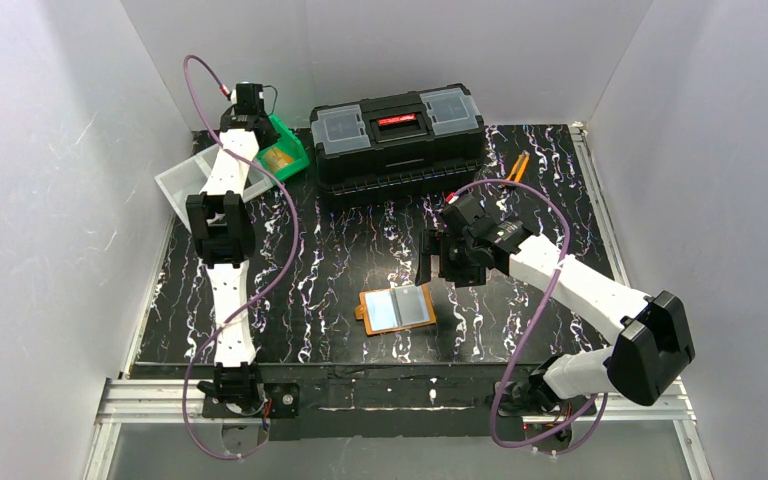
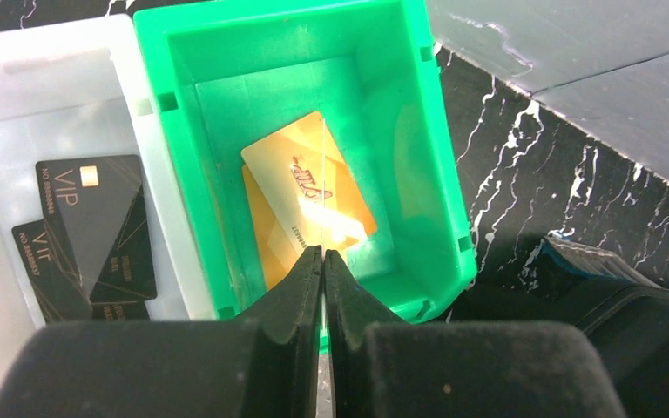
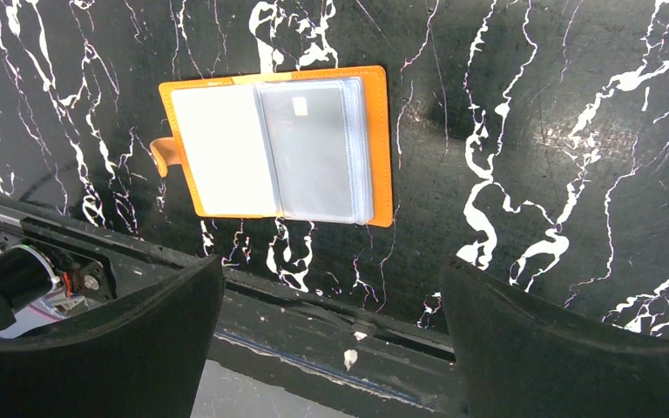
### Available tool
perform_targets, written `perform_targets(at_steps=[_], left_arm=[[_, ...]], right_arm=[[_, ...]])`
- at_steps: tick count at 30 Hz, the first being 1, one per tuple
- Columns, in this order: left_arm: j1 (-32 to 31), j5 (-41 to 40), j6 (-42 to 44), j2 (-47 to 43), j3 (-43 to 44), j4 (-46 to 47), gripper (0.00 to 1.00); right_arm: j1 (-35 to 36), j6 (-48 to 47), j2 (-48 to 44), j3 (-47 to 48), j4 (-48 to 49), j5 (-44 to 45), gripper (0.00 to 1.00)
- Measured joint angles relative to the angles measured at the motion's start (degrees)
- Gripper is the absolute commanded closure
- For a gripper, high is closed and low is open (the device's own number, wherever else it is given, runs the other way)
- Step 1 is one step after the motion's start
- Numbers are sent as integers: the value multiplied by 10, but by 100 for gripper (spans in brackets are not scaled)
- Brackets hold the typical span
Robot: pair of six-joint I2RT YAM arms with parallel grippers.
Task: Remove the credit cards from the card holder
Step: Place the credit card in the storage box.
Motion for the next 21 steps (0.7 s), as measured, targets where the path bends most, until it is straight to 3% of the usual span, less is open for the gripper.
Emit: perform_targets(at_steps=[3, 5, 6, 10, 14, 21], left_arm=[[0, 0, 0, 3, 4, 10, 99], [0, 0, 0, 3, 6, 14, 84], [0, 0, 0, 3, 7, 15, 71], [0, 2, 5, 3, 10, 22, 49], [0, 9, 14, 3, 12, 31, 41], [0, 30, 20, -17, -1, 32, 35]], right_arm=[[0, 0, 3, 1, 0, -1, 0], [0, 0, 6, 2, 0, -2, 0], [0, 0, 8, 2, 0, -3, 0], [0, 0, 11, 2, 0, -5, 0], [-1, 0, 11, 2, 0, -5, 0], [-1, 2, 11, 2, 1, -9, 0]])
